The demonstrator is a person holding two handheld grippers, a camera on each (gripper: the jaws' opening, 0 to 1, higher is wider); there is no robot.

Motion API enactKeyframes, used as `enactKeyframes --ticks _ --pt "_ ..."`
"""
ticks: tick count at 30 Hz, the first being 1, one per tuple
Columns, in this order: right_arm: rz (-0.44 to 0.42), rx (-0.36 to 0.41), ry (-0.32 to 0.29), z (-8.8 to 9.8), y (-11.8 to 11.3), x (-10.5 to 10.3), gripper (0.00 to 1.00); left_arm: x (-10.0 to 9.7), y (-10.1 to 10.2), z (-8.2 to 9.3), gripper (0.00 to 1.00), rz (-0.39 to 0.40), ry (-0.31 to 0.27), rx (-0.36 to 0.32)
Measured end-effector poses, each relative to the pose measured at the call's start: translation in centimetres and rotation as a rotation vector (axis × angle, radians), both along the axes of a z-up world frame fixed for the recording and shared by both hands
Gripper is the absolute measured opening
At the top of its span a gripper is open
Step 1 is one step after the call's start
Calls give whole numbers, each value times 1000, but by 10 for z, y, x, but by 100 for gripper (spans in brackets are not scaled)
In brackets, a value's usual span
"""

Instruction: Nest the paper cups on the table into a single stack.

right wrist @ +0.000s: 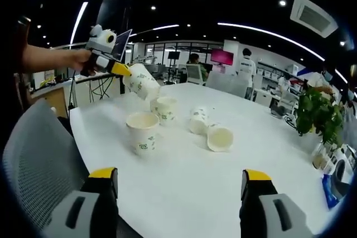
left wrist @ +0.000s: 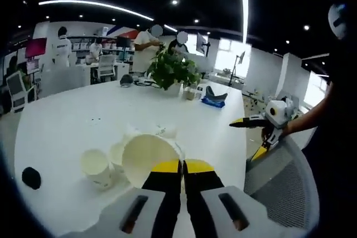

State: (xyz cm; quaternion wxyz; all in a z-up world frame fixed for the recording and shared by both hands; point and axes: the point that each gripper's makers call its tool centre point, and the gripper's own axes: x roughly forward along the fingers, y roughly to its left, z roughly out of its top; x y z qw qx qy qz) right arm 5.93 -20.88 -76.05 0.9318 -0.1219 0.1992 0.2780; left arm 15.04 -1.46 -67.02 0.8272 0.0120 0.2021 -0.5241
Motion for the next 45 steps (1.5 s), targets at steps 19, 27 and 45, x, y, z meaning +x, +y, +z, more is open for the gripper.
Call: enactKeyframes --ticks 19,27,45 --pt "-9 16 -4 3 1 0 95 -16 -17 4 0 -110 -43 148" --pt "-14 14 -6 3 0 0 94 -25 -26 -8 0 -158 -51 210" --pt "-20 13 -8 2 -3 1 94 -38 -44 -32 0 -238 -38 310"
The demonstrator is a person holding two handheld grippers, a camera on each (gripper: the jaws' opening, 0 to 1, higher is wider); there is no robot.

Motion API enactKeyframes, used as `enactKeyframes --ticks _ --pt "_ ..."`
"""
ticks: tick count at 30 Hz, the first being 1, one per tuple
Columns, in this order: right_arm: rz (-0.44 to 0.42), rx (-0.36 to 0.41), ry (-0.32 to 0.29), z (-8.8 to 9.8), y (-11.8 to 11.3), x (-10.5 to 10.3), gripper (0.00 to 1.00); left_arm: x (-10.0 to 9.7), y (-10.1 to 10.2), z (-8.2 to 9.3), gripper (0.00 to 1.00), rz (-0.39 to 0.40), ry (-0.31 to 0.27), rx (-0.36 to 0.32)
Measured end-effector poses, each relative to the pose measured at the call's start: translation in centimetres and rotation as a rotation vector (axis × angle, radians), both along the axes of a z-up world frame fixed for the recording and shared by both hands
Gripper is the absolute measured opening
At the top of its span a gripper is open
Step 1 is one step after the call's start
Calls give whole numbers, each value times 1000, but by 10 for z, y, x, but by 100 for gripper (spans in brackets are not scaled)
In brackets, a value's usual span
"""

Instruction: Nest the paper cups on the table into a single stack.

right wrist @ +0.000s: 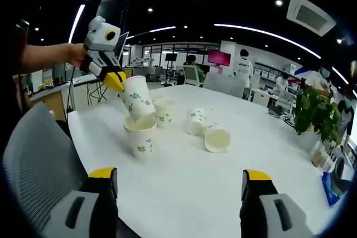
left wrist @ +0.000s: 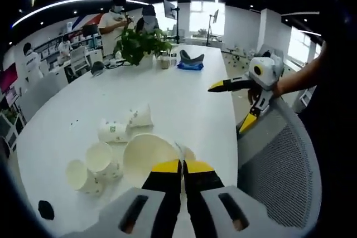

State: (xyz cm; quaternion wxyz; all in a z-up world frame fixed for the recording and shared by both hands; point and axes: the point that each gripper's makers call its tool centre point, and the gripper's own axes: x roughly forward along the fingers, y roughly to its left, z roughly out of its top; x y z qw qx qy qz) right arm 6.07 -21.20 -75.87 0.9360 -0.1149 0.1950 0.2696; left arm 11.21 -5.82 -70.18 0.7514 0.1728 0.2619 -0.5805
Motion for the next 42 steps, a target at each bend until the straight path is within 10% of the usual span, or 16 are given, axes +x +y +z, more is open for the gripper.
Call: enactKeyframes --ticks 42 --pt "-21 5 8 1 -2 0 90 -14 -23 -60 1 -146 96 147"
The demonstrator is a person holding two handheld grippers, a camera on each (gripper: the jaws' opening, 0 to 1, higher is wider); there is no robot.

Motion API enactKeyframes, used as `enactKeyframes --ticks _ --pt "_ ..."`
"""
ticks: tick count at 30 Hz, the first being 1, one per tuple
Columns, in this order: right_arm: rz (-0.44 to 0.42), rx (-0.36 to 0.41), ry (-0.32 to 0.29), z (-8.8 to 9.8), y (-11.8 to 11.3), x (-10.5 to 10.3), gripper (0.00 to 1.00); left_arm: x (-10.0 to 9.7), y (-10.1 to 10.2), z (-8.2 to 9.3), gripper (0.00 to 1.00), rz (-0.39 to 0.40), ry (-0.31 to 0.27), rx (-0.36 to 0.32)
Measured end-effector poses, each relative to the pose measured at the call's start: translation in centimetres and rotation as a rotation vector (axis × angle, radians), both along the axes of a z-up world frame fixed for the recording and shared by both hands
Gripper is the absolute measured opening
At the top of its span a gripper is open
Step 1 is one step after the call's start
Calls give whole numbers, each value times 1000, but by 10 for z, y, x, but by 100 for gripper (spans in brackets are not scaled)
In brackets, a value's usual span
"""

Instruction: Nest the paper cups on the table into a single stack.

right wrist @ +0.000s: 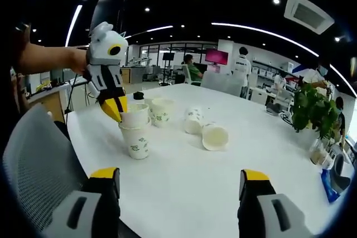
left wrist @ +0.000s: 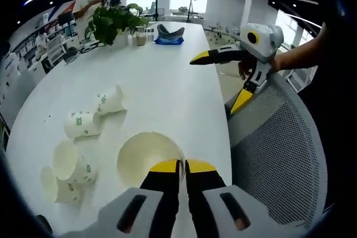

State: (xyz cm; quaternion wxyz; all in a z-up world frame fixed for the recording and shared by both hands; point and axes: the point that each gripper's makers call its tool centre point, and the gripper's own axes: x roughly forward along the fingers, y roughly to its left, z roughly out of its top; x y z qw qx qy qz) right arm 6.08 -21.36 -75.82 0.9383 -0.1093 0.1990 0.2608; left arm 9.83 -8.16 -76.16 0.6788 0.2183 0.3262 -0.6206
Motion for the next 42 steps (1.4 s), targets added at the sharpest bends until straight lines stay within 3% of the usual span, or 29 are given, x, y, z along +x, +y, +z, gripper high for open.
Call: enactKeyframes --ticks 12,28,35,42 --pt "-4 1 5 -2 -2 1 89 -5 -4 -11 2 -3 48 11" --pt "-5 -5 14 -3 -3 0 88 -6 -4 -26 5 -22 69 22" --pt "-3 -7 16 -4 -3 0 87 -3 -5 -27 5 -16 68 11" --pt "-6 -8 15 -3 -3 0 87 -1 -2 -33 7 -31 43 50"
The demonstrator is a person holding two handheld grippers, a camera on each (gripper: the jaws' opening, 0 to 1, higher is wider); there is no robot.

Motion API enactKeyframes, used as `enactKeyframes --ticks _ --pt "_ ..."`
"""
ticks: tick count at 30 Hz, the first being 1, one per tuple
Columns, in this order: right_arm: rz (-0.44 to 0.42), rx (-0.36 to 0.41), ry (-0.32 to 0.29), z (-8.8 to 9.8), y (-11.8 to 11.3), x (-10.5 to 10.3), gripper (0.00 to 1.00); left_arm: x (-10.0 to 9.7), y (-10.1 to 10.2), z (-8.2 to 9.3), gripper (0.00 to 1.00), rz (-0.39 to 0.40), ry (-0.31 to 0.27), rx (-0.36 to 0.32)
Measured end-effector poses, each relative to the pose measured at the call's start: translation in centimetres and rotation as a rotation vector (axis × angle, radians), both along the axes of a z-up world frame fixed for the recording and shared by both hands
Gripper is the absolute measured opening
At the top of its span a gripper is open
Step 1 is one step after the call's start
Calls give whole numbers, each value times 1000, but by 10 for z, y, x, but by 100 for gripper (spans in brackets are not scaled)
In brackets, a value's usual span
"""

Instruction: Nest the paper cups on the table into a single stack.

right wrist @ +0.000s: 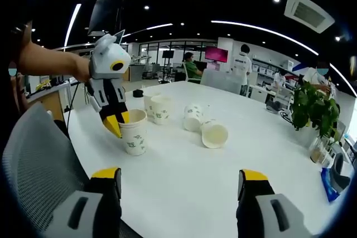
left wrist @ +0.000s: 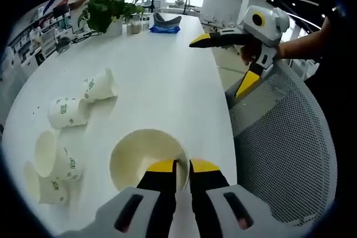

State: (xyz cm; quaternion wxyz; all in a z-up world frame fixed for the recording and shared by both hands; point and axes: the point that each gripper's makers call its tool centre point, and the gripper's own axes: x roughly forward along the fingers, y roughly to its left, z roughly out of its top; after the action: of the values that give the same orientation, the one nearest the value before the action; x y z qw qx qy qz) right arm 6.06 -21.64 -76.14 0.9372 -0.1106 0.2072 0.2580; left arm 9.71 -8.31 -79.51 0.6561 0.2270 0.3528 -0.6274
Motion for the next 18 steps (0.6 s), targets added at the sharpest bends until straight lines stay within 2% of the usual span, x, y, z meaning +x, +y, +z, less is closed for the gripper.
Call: enactKeyframes --ticks 8,18 --pt "2 0 -1 0 0 0 87 1 1 6 11 28 3 -11" --pt "3 0 -2 0 0 0 87 6 0 23 12 47 -5 -54"
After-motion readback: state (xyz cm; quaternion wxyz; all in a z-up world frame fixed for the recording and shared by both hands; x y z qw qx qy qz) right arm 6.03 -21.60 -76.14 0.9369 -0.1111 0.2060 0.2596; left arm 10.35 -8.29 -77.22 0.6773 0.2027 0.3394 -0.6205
